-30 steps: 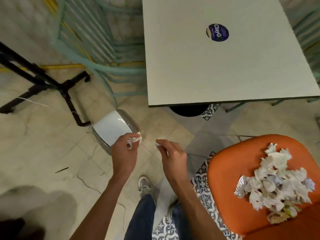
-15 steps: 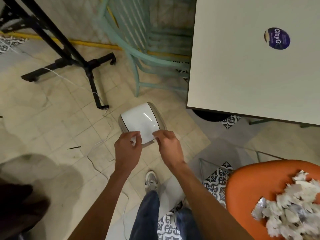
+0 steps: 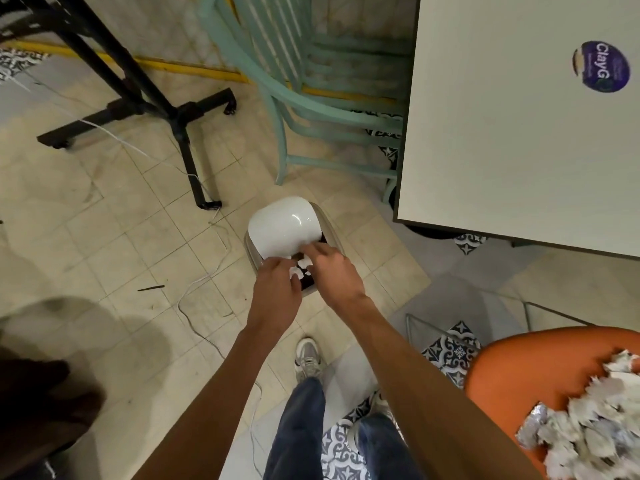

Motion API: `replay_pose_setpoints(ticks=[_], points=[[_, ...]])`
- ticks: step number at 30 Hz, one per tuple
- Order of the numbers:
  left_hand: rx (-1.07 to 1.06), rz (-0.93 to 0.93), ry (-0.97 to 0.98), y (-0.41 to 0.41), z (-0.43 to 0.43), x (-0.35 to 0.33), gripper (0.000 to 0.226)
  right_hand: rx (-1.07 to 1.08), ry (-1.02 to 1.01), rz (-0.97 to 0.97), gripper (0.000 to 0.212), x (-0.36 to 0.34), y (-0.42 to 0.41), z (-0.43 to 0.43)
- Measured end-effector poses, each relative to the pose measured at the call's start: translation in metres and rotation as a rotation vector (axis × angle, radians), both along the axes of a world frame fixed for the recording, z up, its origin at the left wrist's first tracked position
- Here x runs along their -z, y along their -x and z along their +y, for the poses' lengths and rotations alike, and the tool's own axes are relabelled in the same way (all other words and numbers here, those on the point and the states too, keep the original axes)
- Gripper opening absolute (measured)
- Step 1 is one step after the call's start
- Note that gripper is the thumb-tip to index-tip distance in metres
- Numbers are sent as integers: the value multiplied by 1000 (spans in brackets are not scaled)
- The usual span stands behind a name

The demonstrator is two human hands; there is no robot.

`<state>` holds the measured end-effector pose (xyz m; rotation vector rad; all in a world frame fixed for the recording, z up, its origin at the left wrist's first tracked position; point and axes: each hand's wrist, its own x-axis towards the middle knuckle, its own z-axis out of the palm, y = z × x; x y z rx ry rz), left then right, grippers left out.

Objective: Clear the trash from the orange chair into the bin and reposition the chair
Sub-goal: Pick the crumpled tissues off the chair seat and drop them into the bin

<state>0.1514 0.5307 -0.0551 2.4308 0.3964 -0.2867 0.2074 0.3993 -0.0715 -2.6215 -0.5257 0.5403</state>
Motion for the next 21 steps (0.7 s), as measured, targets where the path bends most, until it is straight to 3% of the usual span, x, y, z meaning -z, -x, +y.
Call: replay_pose_setpoints(ticks=[6,12,15,18,21], points=[[166,123,-137,-14,-13,43,34,23,-89,67,48,-3,-4,-1],[312,213,-212,-15,-7,82,66,47,-123,123,50,-5,-4,-6],[323,206,-191,-14,-1,80,67,100,-151,145,48,-9,0,-12],[266,152,-118,-10,1,64,68,114,-125,73,57,-15,8,-19],[247,103,-108,-3,-6,31,59,184,-169,3,51,-23,18,-30]])
